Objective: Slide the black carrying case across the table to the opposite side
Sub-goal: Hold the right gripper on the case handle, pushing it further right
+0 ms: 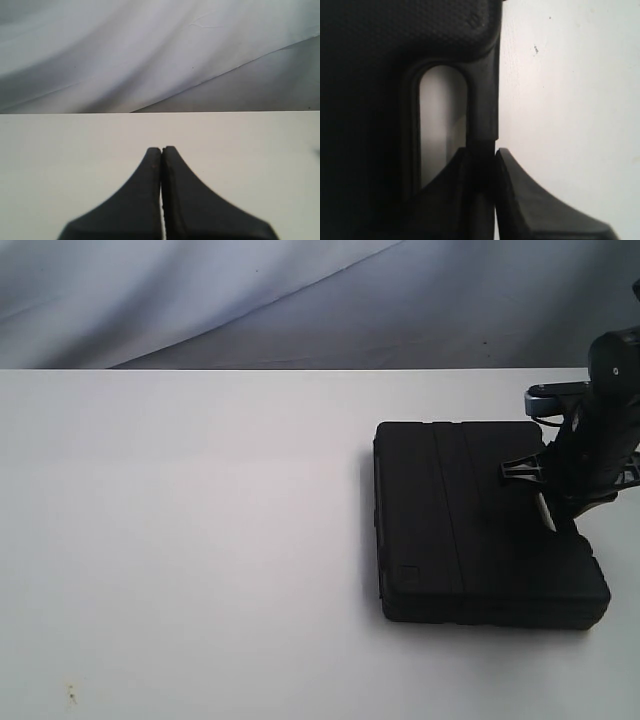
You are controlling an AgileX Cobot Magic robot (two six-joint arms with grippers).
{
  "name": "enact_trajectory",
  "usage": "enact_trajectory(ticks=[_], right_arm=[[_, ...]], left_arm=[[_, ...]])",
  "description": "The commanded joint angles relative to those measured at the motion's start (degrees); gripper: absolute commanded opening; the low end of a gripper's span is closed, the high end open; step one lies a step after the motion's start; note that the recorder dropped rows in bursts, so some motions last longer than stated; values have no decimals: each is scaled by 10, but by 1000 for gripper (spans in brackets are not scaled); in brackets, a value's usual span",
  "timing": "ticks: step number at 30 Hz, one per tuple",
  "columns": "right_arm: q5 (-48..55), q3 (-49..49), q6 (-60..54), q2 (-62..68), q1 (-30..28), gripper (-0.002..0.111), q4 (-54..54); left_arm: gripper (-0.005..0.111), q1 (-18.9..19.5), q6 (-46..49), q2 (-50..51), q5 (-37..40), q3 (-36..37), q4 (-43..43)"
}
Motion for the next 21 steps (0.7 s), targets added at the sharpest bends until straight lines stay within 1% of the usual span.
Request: enact_trajectory(ticks=[1, 13, 15, 17, 21], right_arm=[[-2, 2, -2, -12, -5, 0, -17], [-1, 2, 7, -12, -5, 0, -17], [-1, 2, 14, -12, -5, 6, -17], [-1, 2, 14, -12, -5, 19, -17], [-2, 2, 15, -12, -5, 32, -17]], left_arm=[[0, -3, -4, -2, 0, 3, 0], [0, -3, -4, -2, 0, 3, 0], [0, -3, -4, -2, 0, 3, 0], [0, -3, -4, -2, 0, 3, 0], [0, -3, -4, -2, 0, 3, 0]])
